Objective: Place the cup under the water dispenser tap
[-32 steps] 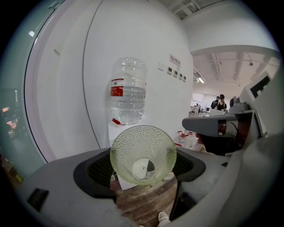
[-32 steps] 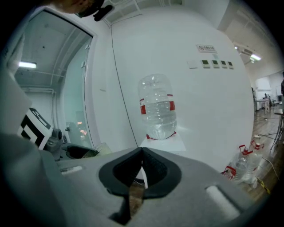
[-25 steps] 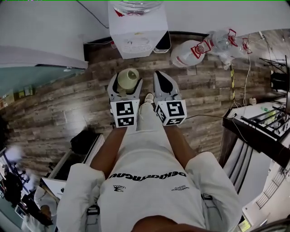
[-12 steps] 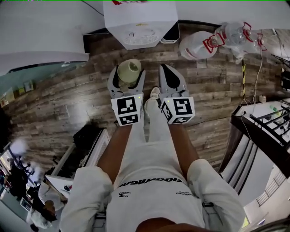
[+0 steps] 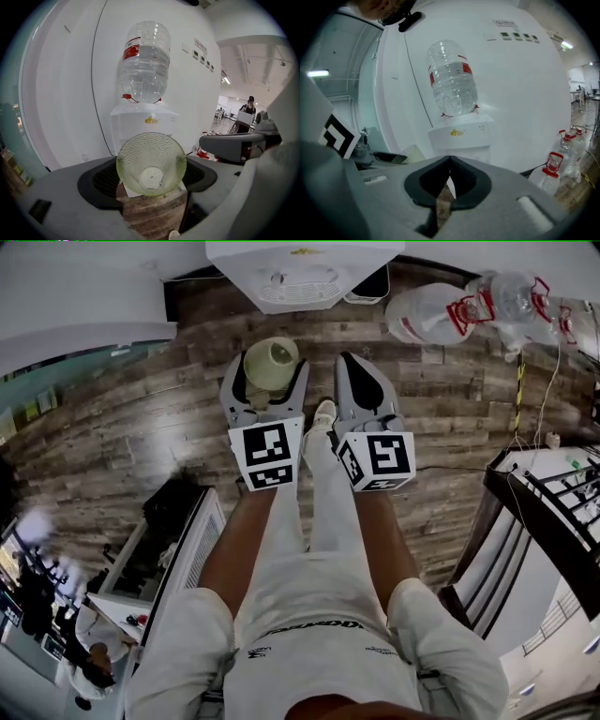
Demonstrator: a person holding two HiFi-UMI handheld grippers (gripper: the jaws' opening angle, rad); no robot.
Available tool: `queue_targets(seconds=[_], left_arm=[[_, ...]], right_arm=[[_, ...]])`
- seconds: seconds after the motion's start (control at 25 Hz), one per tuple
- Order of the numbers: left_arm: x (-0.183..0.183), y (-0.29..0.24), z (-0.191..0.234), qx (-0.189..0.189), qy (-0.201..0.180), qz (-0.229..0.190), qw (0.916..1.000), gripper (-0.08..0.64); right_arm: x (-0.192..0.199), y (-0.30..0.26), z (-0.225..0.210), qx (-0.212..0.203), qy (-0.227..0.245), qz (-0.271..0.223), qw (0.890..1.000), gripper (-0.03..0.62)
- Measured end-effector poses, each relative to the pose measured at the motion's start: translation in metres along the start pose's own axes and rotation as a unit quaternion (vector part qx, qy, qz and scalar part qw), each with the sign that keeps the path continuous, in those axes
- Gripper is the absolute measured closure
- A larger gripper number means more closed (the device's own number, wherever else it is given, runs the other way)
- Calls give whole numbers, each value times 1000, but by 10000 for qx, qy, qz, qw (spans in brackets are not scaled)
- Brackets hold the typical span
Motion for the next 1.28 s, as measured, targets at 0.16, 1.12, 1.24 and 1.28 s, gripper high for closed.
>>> queue_targets(seconds=[0.16,1.12,1.24,1.28], left_arm=[[19,-17,1,7,-10,0,10000,184],[81,-157,17,85,-642,25,9979,183],[91,-172,17,143,-755,60,9970,183],[94,-177,17,185,-799,68,9966,183]], right_arm=[[16,-3,-2,-28,108,83,9999,594],[88,-16,-37,126,-79,214,9997,594],[92,-16,-44,143,3,226,9996,594],[93,-17,-46,150,13,236,9996,594]])
Point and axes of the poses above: the fingertips, and each gripper's own axes: y backward along the fingers, z to its left, x out of its underside, the point moved 3 cm from there along y, backward along the fingers, and after that the axes turned 2 degrees about -x, right-handed, at the moved point
